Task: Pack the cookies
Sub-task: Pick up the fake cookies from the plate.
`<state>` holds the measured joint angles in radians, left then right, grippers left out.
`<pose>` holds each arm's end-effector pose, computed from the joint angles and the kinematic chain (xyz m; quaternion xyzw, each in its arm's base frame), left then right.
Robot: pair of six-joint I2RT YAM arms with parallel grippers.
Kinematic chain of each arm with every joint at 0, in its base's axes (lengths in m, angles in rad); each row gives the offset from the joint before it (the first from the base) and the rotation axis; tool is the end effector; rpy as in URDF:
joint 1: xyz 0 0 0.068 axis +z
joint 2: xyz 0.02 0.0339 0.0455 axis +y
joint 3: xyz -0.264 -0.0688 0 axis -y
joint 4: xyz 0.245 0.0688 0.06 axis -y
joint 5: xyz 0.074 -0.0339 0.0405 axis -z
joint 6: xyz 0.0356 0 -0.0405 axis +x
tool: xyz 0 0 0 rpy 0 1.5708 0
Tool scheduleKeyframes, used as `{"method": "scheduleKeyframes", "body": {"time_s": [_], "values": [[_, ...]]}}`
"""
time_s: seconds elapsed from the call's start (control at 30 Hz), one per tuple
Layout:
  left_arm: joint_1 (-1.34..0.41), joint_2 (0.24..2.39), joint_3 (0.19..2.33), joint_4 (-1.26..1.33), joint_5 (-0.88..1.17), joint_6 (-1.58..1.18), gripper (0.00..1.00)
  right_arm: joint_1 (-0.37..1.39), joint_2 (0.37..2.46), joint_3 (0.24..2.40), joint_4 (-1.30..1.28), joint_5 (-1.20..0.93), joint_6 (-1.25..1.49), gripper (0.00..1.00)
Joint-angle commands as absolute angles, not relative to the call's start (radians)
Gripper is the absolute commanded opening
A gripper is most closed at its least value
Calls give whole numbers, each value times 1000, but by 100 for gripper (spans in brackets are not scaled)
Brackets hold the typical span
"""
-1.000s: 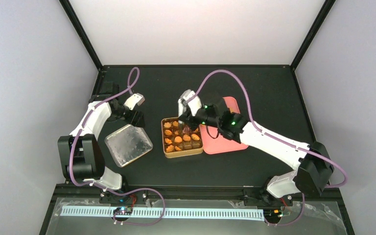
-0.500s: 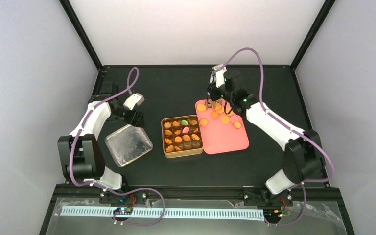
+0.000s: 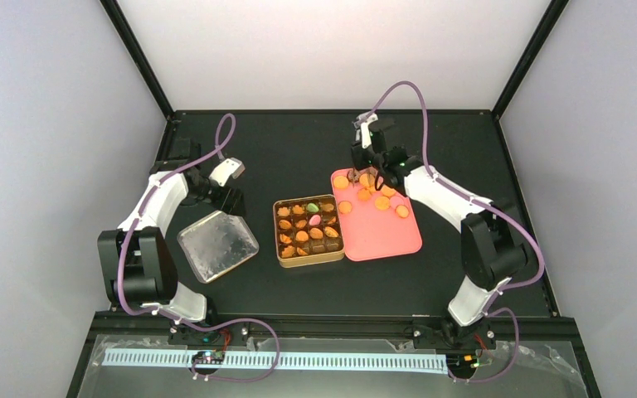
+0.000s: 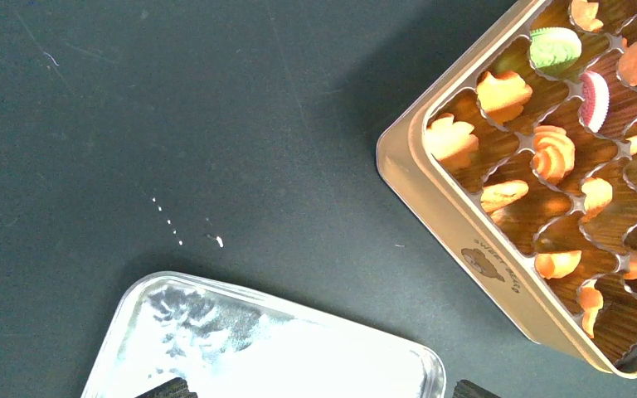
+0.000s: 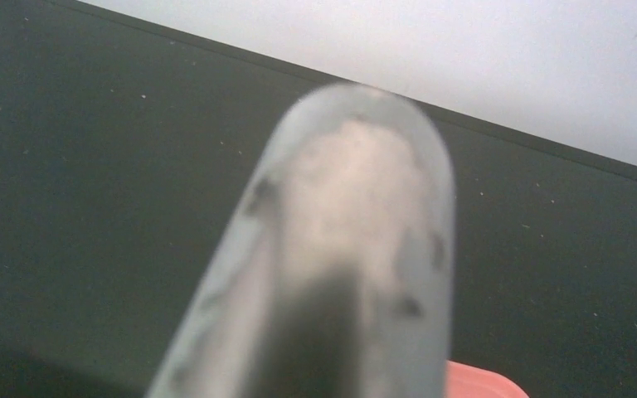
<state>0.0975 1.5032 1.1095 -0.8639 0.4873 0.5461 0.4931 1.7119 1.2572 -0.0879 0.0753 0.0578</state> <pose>0.2842 0.0110 0.2380 0.2499 0.9262 -0.1782 0.2189 0.3513 0.1857 0.2646 -0.1698 0.8536 0.1021 0.4818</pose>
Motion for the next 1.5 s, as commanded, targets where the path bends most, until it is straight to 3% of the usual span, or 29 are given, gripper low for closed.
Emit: {"method": "scheduleKeyframes", "body": {"time_s": [0.0, 0.37, 0.83, 1.33, 1.47], "values": [[108, 1494, 1131, -861, 502, 547, 83, 486, 1697, 1228, -33, 131, 39, 37], [113, 1483, 1124, -862, 493, 546, 83, 486, 1692, 1144, 10, 115, 71, 36], [112, 1485, 1129, -863, 500, 541, 83, 488, 1503, 912, 130, 88, 114, 36], [113, 1479, 1132, -870, 503, 540, 83, 498, 1492, 887, 152, 56, 110, 35], [112, 1477, 1134, -873, 498, 543, 83, 499, 1496, 911, 140, 51, 112, 23]]}}
